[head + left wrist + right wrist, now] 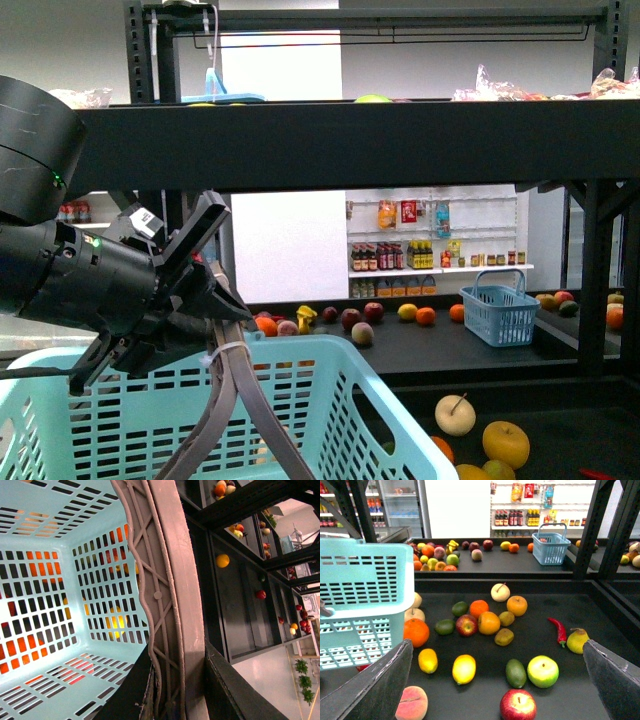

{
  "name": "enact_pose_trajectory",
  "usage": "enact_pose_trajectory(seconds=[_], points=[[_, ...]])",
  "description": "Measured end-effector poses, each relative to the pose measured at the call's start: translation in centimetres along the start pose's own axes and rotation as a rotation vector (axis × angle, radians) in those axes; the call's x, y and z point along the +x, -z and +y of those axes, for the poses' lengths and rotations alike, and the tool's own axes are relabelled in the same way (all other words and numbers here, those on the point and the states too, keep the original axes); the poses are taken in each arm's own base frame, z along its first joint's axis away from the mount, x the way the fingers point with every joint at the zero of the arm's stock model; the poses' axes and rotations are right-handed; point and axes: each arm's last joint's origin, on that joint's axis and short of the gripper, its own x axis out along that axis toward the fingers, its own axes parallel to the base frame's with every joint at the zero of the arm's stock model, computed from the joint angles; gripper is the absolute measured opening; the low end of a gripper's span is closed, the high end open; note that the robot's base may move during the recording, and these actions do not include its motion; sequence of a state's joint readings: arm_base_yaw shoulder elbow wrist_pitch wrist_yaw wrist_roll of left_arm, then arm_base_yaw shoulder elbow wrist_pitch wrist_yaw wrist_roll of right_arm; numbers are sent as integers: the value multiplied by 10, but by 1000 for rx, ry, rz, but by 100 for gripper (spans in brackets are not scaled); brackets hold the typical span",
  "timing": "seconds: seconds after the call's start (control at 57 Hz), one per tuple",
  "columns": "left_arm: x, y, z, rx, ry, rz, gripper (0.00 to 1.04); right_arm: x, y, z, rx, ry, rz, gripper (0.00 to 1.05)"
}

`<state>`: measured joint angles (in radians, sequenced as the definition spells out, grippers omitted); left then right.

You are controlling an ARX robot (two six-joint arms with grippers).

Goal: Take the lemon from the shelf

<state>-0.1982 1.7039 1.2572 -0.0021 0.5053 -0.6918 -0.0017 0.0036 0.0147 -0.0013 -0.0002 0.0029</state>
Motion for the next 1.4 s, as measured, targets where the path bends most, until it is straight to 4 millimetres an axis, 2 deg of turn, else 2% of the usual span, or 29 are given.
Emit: enact_pose_trajectory(seconds=[0.386,0.526,0.614,0.719,0.789,0.807,0.877,0.93,0.982,1.105,1.158,1.228,1.404], points=[[11,1,-14,41,14,7,21,0,0,0,2,2,2,102],[13,2,-11,41,4,10,21,8,3,-1,119,62,287,102],[14,2,-11,42,3,12,21,23,-5,-8,174,69,335,102],[14,2,-11,42,3,13,21,62,-26,-27,218,76,377,102],[14,2,-11,43,2,12,21,92,-27,-39,225,85,438,102],[14,2,-11,43,2,12,21,95,-27,-40,226,87,444,102],[14,2,-11,42,2,12,21,127,-19,-52,234,99,519,102],[14,2,-11,43,2,13,21,150,-6,-59,247,105,600,102],[14,2,-11,45,4,13,21,175,15,-66,254,111,688,102],[14,2,-11,45,4,13,21,224,54,-74,237,104,799,102],[14,2,-11,45,4,13,21,250,77,-70,196,94,841,102],[14,2,-11,45,3,13,21,273,99,-60,154,63,869,102],[14,2,-11,45,3,13,21,310,133,-38,101,27,894,102]])
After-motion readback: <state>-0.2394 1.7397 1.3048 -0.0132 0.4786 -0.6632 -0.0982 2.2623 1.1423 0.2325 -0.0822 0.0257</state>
